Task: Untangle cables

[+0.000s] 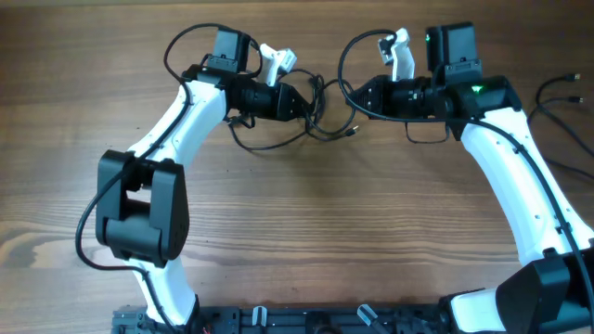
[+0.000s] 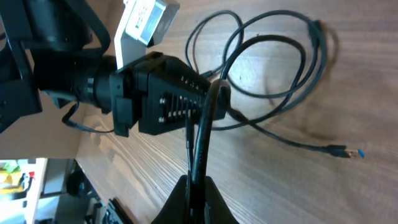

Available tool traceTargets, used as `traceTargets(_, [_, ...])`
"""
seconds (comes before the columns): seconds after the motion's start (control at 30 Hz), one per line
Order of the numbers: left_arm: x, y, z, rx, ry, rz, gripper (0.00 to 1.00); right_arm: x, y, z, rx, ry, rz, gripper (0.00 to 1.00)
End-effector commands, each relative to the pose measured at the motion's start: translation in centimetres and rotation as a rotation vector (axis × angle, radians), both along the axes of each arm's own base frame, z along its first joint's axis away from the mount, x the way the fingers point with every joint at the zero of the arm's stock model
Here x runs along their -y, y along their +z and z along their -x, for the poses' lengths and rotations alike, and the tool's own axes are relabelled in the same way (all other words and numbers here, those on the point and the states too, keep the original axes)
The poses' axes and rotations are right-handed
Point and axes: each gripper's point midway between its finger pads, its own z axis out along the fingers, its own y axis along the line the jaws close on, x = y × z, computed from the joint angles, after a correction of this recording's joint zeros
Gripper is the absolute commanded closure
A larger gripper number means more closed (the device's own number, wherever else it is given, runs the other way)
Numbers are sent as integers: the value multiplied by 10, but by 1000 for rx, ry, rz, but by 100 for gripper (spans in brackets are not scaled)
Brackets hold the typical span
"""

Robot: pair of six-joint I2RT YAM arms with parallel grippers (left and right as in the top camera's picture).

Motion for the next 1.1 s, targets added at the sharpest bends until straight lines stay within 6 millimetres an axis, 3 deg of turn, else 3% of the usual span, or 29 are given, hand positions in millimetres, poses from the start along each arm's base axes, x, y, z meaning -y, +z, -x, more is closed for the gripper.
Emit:
traceTargets(0.0, [0, -7, 0, 1, -9, -8, 74, 3, -18, 5, -69, -3, 41, 96])
traceTargets(0.27, [-3, -11, 3, -16, -2, -30, 75, 5, -63, 3, -203, -16, 93, 96])
traceTargets(0.5, [-9, -18, 6, -43, 14, -76, 73, -24, -111, 6, -273, 51, 144, 96])
traceTargets(0.73, [-21, -30, 5, -51, 46, -167, 71, -28, -114, 2, -270, 34, 149, 96])
traceTargets(0.87, [-29, -38, 6, -57, 62, -222, 81, -32, -111, 1, -260, 51, 123, 96])
traceTargets(0.93, [-31, -43, 7, -56, 66, -233, 96, -33, -109, 2, -263, 58, 111, 96])
traceTargets(1.03, [-33, -48, 10, -67, 69, -242, 96, -34, -108, 0, -258, 56, 102, 87])
traceTargets(1.07, [-35, -44, 9, -69, 82, -239, 96, -35, -104, 0, -257, 62, 80, 72])
